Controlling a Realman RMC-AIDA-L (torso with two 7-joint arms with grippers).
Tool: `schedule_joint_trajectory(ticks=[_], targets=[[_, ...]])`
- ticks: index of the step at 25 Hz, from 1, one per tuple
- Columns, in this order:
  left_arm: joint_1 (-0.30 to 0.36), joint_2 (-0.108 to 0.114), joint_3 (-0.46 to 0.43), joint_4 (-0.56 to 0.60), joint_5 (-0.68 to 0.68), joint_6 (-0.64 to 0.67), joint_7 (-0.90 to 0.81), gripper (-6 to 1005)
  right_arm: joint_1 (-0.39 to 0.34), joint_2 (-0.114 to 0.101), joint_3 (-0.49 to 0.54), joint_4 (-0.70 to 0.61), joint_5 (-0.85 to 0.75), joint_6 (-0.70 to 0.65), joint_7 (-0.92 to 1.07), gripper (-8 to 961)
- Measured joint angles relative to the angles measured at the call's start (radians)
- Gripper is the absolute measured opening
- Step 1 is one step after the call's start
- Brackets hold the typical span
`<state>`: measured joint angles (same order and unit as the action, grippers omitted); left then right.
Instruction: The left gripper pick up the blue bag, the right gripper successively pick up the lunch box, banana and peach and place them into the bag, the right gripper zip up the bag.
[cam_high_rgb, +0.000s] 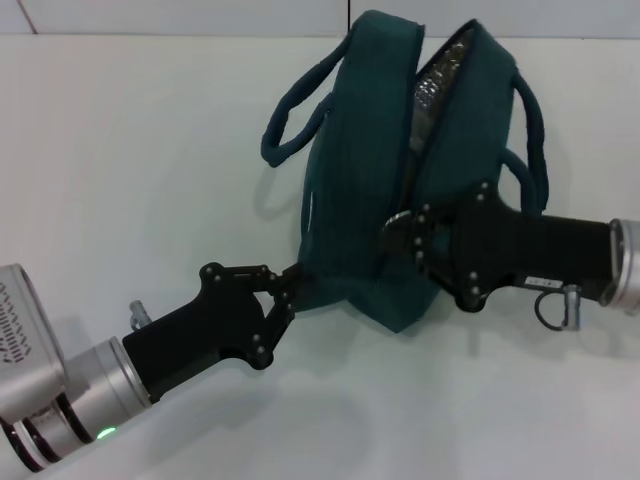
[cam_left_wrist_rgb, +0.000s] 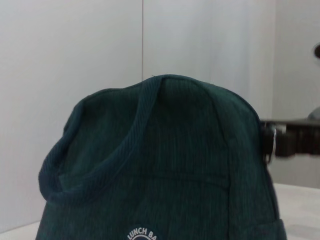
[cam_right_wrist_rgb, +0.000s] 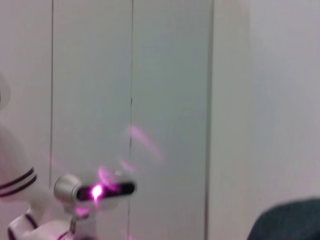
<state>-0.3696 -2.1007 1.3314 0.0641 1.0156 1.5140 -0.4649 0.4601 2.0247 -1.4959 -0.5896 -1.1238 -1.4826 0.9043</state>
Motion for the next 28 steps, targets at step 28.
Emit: schedule_joint_trajectory(ticks=[28], targets=[[-0.025,-0.007,0.062,0.028,-0.062,0.115,0.018,152,-0.015,0.003,-0.021,0.149,0.359,-0.095,-0.188,17]])
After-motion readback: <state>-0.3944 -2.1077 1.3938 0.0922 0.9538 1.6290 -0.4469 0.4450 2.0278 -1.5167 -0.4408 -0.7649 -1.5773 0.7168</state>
